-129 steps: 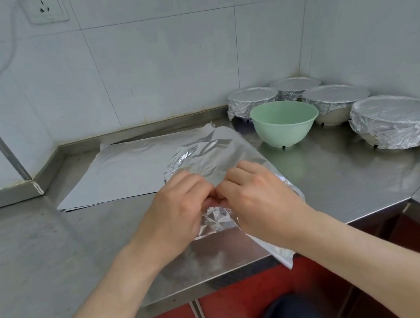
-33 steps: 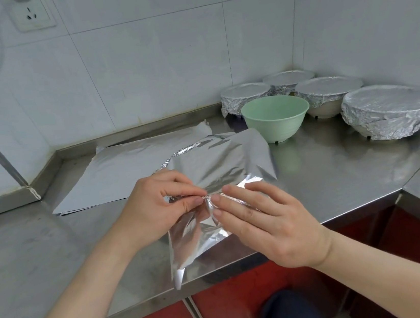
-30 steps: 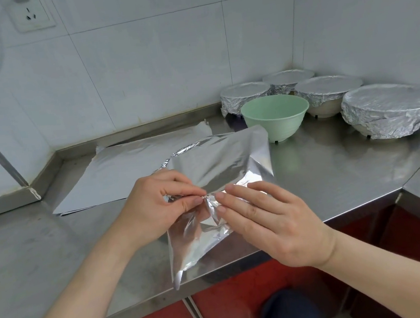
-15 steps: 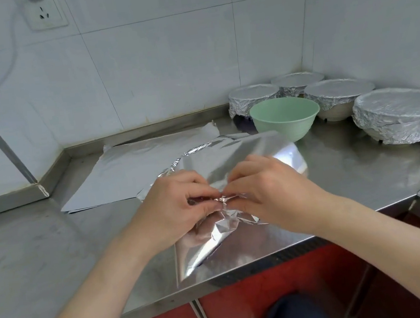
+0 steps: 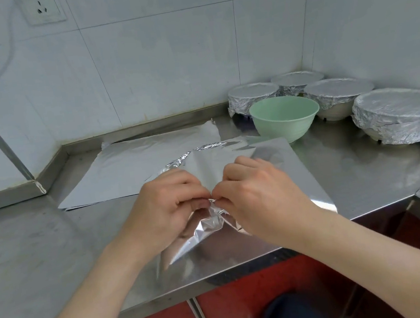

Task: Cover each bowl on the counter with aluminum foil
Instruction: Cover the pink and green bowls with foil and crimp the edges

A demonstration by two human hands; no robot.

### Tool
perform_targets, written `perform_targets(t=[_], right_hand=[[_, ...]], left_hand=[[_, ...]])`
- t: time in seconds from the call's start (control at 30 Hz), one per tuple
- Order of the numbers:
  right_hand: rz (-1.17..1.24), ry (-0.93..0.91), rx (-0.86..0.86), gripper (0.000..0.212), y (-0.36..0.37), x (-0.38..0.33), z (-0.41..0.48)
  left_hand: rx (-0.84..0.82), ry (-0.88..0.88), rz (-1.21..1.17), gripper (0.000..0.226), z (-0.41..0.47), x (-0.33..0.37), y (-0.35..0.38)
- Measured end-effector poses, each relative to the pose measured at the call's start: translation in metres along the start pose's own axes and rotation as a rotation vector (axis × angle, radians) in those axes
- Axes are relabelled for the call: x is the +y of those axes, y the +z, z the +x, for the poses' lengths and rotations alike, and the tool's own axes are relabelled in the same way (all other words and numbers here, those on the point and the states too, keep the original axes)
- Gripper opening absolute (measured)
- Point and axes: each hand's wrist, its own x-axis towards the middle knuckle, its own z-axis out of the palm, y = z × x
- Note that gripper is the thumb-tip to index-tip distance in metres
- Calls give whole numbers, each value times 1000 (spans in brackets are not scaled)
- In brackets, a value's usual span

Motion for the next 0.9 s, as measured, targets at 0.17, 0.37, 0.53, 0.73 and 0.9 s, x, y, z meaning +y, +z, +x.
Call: perform_targets(t=[0.17, 0.37, 0.53, 0.73, 0.9], right_hand=[[256, 54, -77, 20, -16, 4, -2], [352, 136, -129, 16, -16, 15, -3], [337, 112, -157, 17, -18, 13, -2], [-104, -38, -96, 16, -13, 5, -6], [-239, -76, -1, 12, -12, -5, -7]], left_hand=[[4, -145, -73, 8, -10, -7, -15], [36, -237, -118, 19, -5, 3, -22], [-13, -141, -114, 12, -1, 17, -6], [-9, 16, 2, 17, -4, 12, 2], [76, 165, 138, 15, -7, 8, 13]])
